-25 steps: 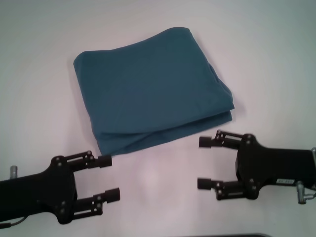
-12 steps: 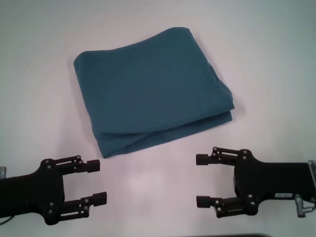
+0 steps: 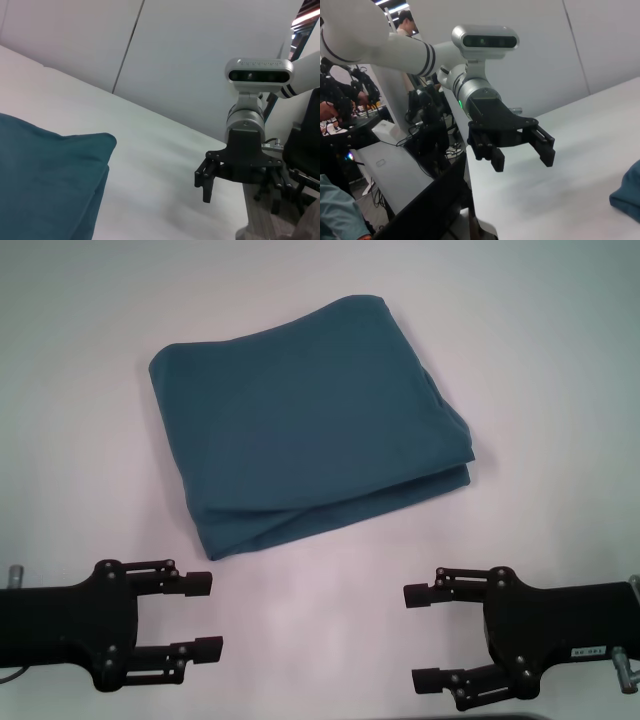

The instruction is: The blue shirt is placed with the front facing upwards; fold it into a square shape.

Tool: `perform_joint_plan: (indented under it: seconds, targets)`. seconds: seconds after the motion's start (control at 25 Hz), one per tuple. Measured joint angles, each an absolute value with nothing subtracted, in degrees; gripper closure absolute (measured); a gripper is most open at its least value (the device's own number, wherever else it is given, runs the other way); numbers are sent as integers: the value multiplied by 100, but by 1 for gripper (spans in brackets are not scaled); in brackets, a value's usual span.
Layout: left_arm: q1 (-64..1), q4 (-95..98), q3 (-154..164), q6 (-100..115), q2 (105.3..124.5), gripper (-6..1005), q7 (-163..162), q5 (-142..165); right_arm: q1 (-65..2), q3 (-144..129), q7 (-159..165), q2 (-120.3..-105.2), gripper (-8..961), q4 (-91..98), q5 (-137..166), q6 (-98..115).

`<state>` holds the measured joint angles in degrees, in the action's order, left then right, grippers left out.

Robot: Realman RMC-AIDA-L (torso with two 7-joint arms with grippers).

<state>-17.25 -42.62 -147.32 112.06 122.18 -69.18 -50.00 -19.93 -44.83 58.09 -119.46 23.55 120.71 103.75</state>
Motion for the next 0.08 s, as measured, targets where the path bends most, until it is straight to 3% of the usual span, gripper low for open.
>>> perform_joint_plan:
  seconds: [0.08]
  targets:
    - [-1724, -4261, -14731, 11192, 12227, 294, -6913, -5000, -1996, -4471, 5799, -11947, 67, 2355, 12066, 10376]
